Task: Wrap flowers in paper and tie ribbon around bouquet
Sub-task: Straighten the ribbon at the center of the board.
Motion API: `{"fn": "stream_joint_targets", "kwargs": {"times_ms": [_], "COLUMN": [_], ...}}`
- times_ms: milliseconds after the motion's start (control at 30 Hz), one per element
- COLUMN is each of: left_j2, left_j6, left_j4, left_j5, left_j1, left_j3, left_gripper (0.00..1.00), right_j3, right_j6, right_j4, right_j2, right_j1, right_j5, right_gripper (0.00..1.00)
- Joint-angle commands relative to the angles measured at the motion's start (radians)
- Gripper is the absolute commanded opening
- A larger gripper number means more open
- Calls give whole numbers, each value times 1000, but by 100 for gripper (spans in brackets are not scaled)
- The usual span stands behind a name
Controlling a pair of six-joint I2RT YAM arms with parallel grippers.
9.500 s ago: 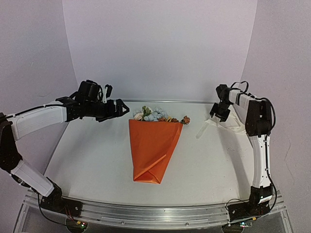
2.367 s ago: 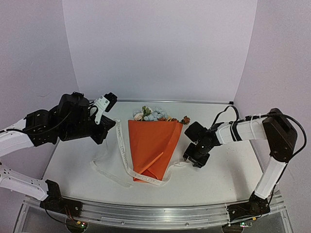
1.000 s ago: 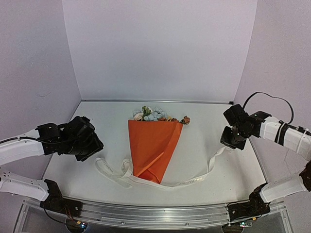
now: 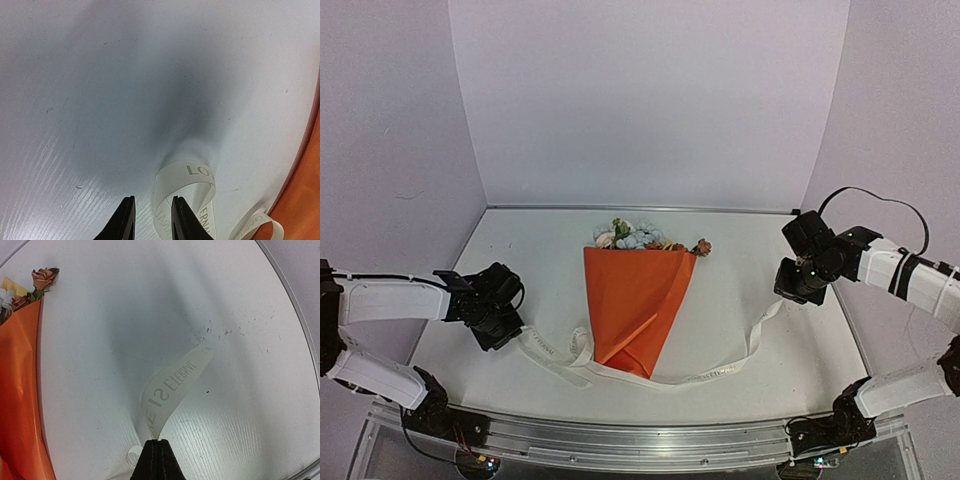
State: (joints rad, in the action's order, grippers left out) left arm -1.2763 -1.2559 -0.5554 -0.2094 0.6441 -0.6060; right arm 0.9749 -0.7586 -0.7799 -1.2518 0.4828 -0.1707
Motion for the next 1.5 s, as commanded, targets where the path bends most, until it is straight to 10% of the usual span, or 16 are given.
{"fn": "stream_joint_targets", "kwargs": {"times_ms": [0, 467, 1033, 1467], "left_j2": [-11, -79, 281, 352], "left_j6": [32, 71, 680, 558], "left_j4": [57, -3, -128, -109], "left_j5": [34, -177, -916, -728], "left_j1": [-5, -22, -217, -229], "left_j3": [10, -62, -411, -174], "left_gripper": [29, 2, 0, 0], "right_j3": [39, 63, 240, 151], "right_j6": [10, 33, 188, 187], "right_j4": [-1, -3, -263, -358], "right_j2": [-4, -8, 164, 154], "right_j1": [-4, -22, -101, -138], "right_j5": [-11, -16, -231, -334], "right_gripper": [0, 0, 0, 0]}}
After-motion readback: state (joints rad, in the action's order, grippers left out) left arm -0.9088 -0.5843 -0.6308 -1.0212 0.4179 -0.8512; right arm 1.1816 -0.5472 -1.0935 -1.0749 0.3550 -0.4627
